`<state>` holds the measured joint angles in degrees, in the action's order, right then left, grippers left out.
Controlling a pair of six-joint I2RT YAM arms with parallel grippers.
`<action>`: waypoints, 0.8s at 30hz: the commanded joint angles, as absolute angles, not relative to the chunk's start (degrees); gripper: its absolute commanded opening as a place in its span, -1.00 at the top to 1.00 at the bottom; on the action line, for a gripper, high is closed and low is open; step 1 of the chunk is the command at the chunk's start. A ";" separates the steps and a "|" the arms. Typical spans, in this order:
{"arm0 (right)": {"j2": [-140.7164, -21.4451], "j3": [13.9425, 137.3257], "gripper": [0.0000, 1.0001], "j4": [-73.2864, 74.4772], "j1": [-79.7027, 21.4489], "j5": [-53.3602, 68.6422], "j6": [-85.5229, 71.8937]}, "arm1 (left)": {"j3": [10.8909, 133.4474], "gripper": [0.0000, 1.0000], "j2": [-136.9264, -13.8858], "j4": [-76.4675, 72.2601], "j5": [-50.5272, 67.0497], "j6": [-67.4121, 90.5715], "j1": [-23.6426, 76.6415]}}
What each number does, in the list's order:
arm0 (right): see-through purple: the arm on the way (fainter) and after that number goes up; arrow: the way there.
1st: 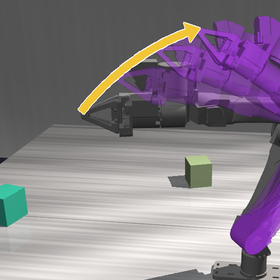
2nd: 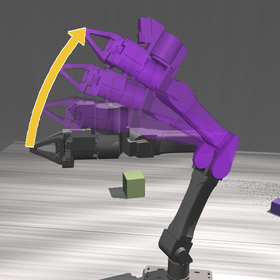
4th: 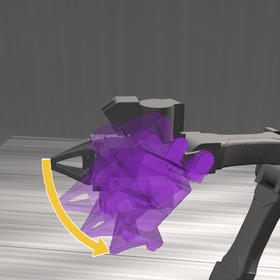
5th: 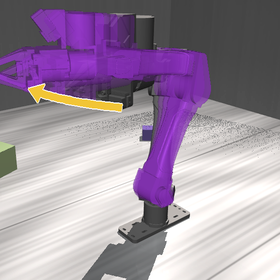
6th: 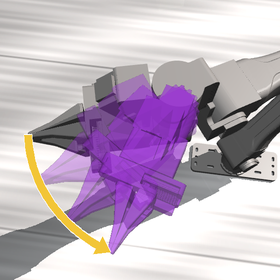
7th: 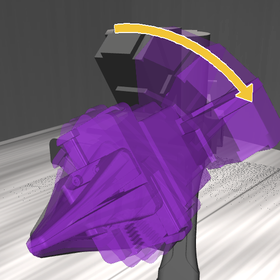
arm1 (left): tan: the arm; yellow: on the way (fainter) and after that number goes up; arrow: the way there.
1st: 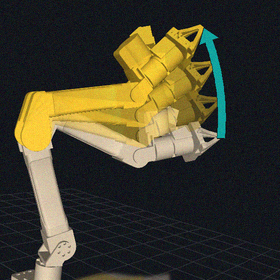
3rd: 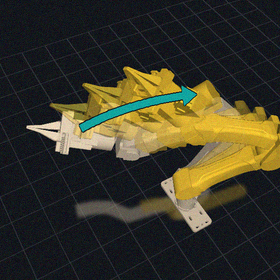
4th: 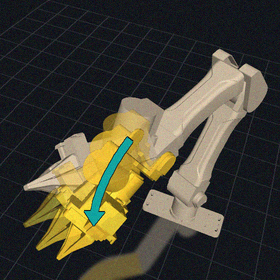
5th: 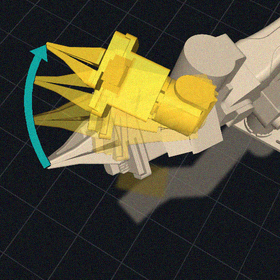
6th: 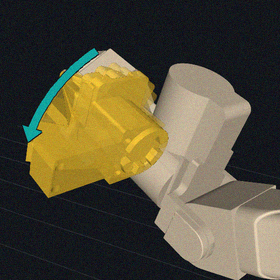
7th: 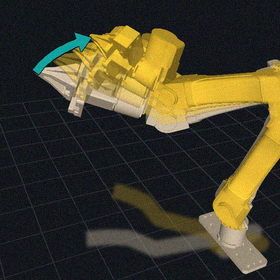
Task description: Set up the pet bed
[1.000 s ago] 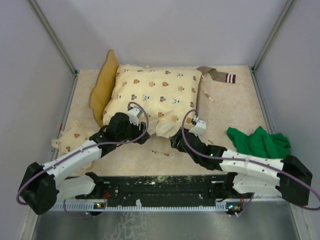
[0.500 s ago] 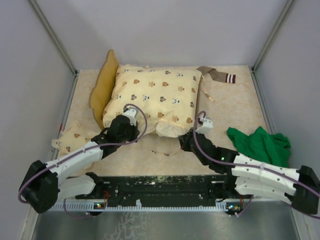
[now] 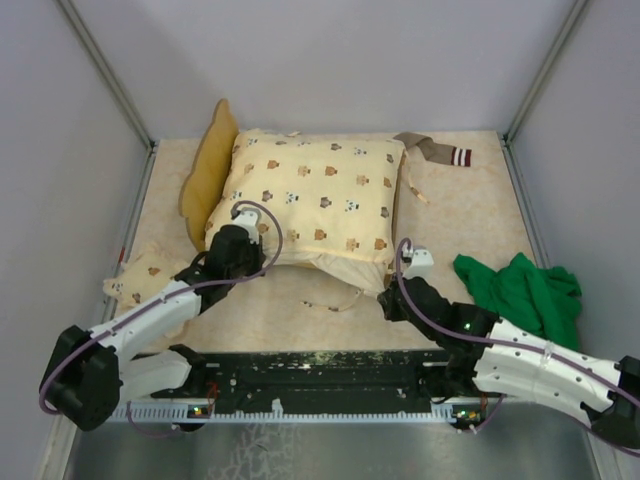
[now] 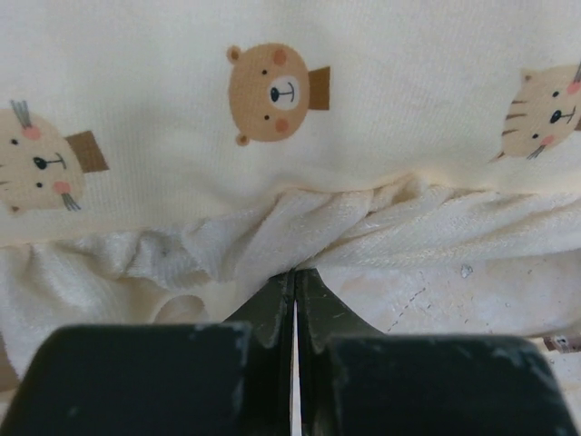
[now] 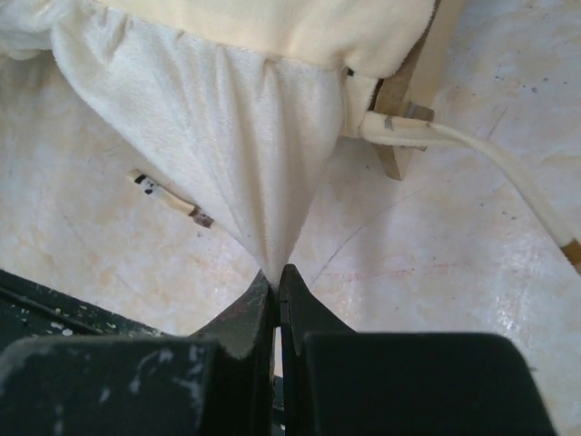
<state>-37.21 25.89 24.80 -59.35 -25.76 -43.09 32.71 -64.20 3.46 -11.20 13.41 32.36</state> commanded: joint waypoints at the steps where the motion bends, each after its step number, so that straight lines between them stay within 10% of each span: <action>1: -37.05 30.39 1.00 33.06 -58.37 -26.52 -42.47 | 33.39 1.00 -62.49 4.15 -12.19 12.93 29.90; 21: -30.42 31.36 1.00 40.67 -58.18 -33.36 -48.43 | 35.59 1.00 -58.87 11.15 -4.20 15.26 27.65; 24: -27.18 30.77 0.45 38.05 -58.18 -29.59 -48.08 | 34.11 0.53 -57.69 11.90 2.50 17.77 27.61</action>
<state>-31.03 29.80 37.47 -58.59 -30.48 -47.46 34.04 -59.72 9.06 -4.29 14.79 28.25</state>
